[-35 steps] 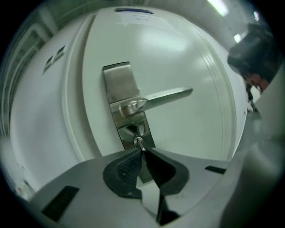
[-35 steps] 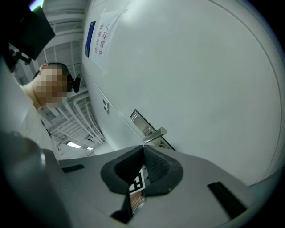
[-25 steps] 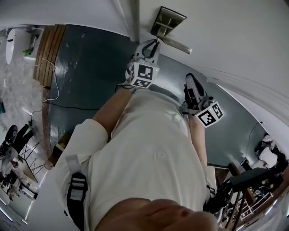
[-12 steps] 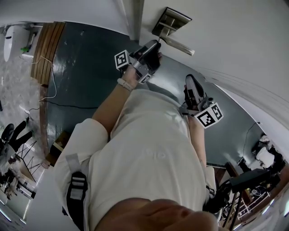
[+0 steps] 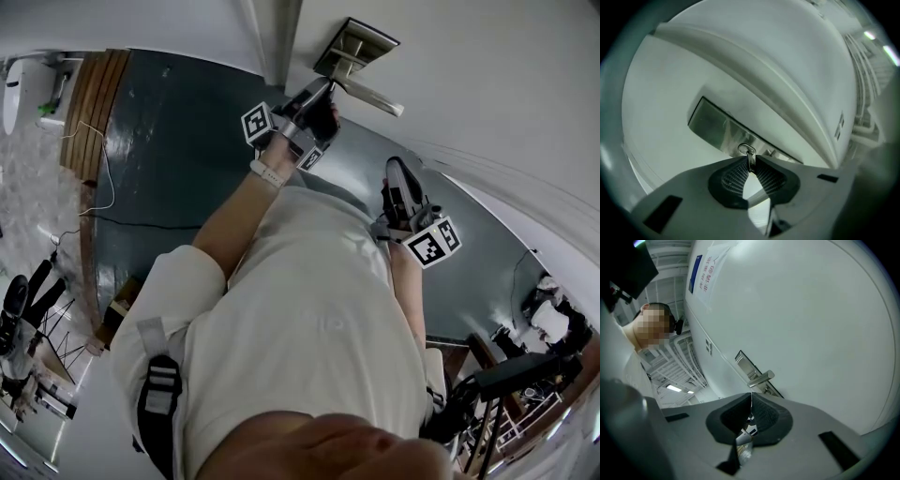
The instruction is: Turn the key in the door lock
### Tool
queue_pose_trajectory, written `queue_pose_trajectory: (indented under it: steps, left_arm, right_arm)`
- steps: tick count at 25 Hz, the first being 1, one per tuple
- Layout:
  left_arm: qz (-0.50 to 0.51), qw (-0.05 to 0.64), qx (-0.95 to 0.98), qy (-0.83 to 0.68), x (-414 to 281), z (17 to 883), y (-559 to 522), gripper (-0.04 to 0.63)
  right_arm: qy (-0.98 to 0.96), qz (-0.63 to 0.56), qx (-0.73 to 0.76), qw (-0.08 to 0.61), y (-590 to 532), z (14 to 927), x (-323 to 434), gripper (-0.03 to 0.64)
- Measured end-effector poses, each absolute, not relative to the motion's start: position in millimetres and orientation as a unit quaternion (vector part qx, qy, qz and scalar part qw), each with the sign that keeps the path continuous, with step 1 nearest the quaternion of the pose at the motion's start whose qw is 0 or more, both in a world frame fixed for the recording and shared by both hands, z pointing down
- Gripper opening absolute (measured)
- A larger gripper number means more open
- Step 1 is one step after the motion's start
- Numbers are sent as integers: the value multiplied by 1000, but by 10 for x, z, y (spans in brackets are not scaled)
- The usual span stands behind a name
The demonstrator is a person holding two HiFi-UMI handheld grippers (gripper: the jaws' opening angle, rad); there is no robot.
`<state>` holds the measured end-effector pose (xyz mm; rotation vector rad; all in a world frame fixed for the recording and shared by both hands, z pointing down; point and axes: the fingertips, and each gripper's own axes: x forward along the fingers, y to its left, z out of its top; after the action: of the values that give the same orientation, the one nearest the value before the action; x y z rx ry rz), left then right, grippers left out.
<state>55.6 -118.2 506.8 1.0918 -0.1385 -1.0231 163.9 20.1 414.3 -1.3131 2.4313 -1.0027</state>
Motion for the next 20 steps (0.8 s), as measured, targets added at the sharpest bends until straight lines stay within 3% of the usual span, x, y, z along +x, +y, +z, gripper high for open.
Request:
queue_pose_trajectory:
  steps: [7, 10, 12, 16, 20]
  left_arm:
    - [-319, 610, 691, -221, 568, 4903, -1207, 52]
    - [-210, 519, 767, -314, 504, 4978, -1214, 54]
    - [-168, 479, 792, -338, 466, 4976, -1225, 2]
    - [-302, 601, 716, -187, 601, 4688, -1182, 3]
    - [-351, 651, 649, -175, 479, 4855, -1188, 17]
  right_arm:
    - [822, -344, -443, 101, 163, 4138, 1592, 21]
    - [822, -344, -442, 102, 159, 4135, 1584, 21]
    - [822, -346, -441, 104, 163, 4133, 1590, 21]
    - [824, -347, -437, 102, 182, 4141, 1584, 21]
    - [824, -347, -437, 102, 180, 4142, 1589, 21]
